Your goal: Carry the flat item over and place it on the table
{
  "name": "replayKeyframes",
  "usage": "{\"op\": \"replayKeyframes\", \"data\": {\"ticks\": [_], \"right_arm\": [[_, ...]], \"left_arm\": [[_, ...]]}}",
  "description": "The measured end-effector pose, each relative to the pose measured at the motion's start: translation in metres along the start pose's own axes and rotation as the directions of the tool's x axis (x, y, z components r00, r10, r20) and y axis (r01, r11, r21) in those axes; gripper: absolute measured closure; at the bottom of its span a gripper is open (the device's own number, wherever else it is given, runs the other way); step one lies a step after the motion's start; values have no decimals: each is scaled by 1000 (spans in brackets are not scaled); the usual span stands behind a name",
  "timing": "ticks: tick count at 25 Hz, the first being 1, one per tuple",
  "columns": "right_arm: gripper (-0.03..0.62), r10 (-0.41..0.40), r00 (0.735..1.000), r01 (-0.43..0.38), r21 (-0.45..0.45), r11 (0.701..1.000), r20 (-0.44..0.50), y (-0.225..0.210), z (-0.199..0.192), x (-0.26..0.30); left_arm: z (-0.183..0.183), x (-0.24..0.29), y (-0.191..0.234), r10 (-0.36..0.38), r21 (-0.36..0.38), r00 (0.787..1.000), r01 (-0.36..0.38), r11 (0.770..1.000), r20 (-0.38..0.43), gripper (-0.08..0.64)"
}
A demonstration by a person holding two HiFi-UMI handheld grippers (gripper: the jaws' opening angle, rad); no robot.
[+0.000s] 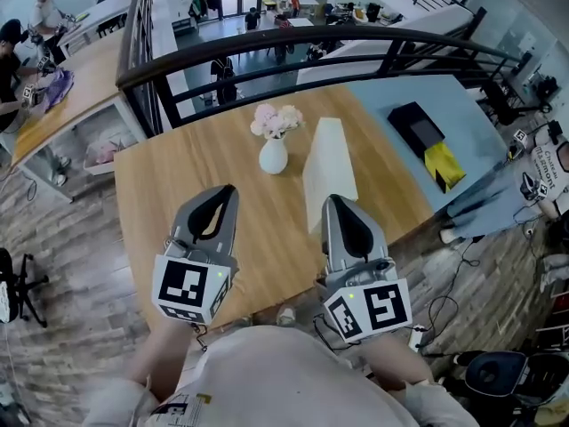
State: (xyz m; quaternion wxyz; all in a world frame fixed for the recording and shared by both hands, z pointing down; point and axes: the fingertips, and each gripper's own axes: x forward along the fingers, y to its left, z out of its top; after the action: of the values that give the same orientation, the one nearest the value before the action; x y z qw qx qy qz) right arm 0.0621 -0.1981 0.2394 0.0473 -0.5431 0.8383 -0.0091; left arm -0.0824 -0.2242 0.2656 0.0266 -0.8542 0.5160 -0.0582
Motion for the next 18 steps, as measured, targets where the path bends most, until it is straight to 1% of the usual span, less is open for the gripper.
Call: {"op": "replayKeyframes", "data": {"ticks": [3, 7, 10, 12, 14, 16, 18], "right_arm": [[594, 16, 999, -15, 15, 1000, -33, 5, -11, -1], [594, 28, 998, -29, -5, 1000, -62, 12, -23, -1], [592, 30, 996, -31, -10, 999, -88, 13, -31, -1], [594, 32, 996, -34, -23, 999, -86, 12, -32, 0], [594, 22, 998, -25, -55, 998, -63, 11, -29, 0], [594, 11, 999, -15, -84, 996, -47, 10, -26, -1], [594, 10, 999, -14, -89, 996, -47, 10, -27, 0]], "left_arm": [[-7, -4, -1, -4, -1, 1000, 4, 1000, -7, 558], [-15, -9, -6, -28, -37, 999, 28, 999, 16, 558], [-26, -11, -13, -40, -46, 999, 40, 998, -3, 558], [-32, -10, -14, -39, -44, 999, 38, 998, -25, 558], [-34, -9, -15, -39, -48, 999, 38, 998, -34, 558], [-35, -8, -15, -45, -65, 998, 42, 997, -33, 558], [-36, -8, -14, -49, -85, 998, 46, 995, -34, 558]]}}
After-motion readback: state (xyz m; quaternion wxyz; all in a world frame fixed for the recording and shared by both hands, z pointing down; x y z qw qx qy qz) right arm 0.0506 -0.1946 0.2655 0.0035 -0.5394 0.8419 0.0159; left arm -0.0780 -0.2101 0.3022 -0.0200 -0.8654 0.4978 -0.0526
